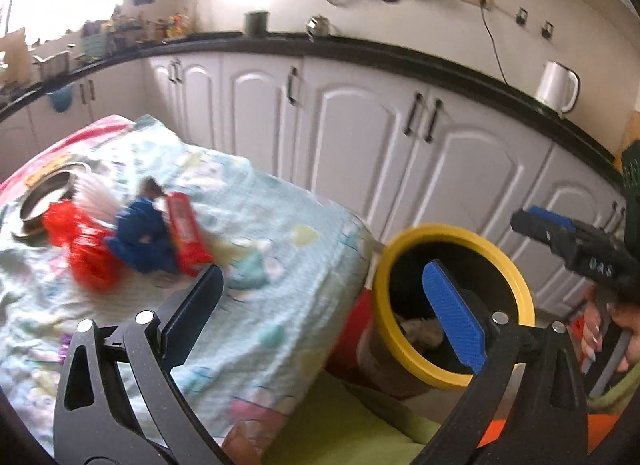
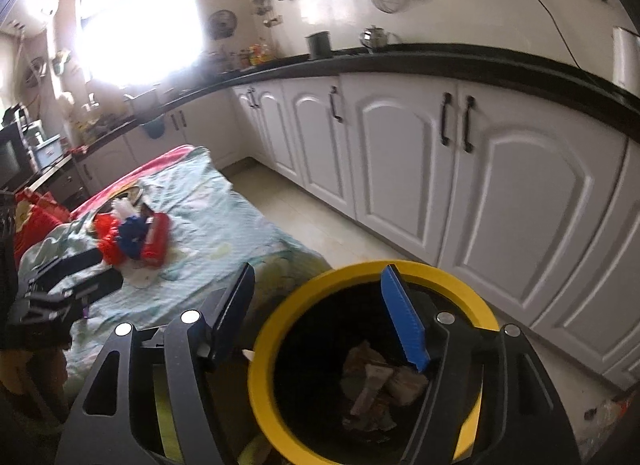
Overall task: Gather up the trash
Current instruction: 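Move both open tools back over the trash on the bed, then grasp the blue sponge with the right tool while the left tool grasps the red plastic bag, then carry the blue sponge and red bag in both tools over the bin, then open both tools to drop the sponge and red bag into the bin, then move both open tools back over the remaining trash on the bed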
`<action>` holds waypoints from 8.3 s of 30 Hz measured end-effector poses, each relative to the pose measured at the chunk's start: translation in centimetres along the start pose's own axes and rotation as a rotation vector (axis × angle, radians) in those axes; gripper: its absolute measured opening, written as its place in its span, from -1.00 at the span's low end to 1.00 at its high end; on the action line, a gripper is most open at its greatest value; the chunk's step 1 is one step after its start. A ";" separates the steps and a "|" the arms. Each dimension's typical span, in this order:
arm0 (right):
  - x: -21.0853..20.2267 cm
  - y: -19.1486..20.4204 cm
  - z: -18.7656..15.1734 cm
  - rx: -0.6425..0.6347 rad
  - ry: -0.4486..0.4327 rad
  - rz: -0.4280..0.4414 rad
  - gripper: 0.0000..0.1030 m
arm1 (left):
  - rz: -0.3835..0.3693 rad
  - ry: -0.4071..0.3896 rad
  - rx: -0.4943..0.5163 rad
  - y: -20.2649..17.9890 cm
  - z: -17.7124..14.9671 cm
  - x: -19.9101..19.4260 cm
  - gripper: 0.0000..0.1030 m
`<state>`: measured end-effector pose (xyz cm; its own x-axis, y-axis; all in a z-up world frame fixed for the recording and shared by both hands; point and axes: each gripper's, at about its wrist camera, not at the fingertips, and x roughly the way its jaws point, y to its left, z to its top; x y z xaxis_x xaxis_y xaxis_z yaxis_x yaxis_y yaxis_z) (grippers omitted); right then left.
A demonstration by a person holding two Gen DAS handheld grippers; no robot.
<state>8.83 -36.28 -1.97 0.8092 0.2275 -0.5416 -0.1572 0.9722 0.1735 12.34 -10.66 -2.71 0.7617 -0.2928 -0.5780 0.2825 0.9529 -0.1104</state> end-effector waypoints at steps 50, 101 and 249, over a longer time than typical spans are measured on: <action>5.5 19.8 3.4 -0.354 -0.001 0.316 0.26 | 0.253 -0.153 -0.357 17.8 -0.4 -7.5 0.78; 18.4 25.5 4.3 -0.370 0.245 0.492 -0.93 | 0.046 0.121 -0.490 22.8 -3.1 2.1 -0.84; 3.9 2.4 0.9 -0.015 0.129 0.214 0.01 | 0.057 -0.023 -0.013 2.5 0.4 -1.2 0.78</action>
<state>12.12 -33.14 -2.87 0.6781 0.4321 -0.5945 -0.3260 0.9018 0.2836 12.40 -7.99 -1.99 0.7895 -0.2393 -0.5651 0.2306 0.9690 -0.0880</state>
